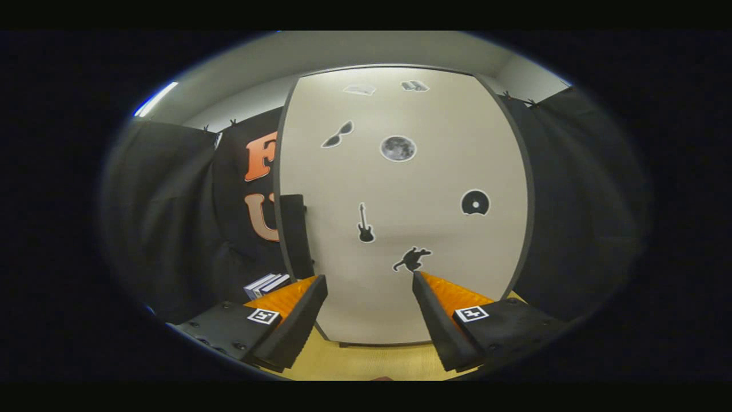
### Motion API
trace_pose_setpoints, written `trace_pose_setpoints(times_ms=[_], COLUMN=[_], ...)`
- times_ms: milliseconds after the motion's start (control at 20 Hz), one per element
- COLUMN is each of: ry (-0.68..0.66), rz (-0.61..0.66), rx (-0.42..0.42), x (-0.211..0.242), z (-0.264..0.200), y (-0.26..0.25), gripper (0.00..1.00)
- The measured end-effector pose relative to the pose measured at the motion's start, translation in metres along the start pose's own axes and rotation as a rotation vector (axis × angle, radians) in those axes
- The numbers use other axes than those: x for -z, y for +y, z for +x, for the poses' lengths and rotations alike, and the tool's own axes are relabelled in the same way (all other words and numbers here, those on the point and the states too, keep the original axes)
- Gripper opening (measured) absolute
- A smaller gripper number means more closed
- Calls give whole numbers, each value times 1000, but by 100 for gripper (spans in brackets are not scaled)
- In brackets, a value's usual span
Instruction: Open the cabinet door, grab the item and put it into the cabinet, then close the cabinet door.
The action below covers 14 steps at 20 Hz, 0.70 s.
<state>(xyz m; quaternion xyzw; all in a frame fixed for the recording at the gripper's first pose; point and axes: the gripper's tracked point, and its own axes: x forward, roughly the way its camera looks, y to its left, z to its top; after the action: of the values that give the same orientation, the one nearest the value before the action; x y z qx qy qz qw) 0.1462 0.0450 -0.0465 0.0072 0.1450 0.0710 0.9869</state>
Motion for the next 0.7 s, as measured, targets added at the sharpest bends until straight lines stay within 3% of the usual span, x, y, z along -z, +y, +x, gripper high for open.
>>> trace_pose_setpoints(times_ms=[700], ry=[-52], rz=[-5], rx=[142], x=[14], z=[-123], y=[-105], gripper=[96])
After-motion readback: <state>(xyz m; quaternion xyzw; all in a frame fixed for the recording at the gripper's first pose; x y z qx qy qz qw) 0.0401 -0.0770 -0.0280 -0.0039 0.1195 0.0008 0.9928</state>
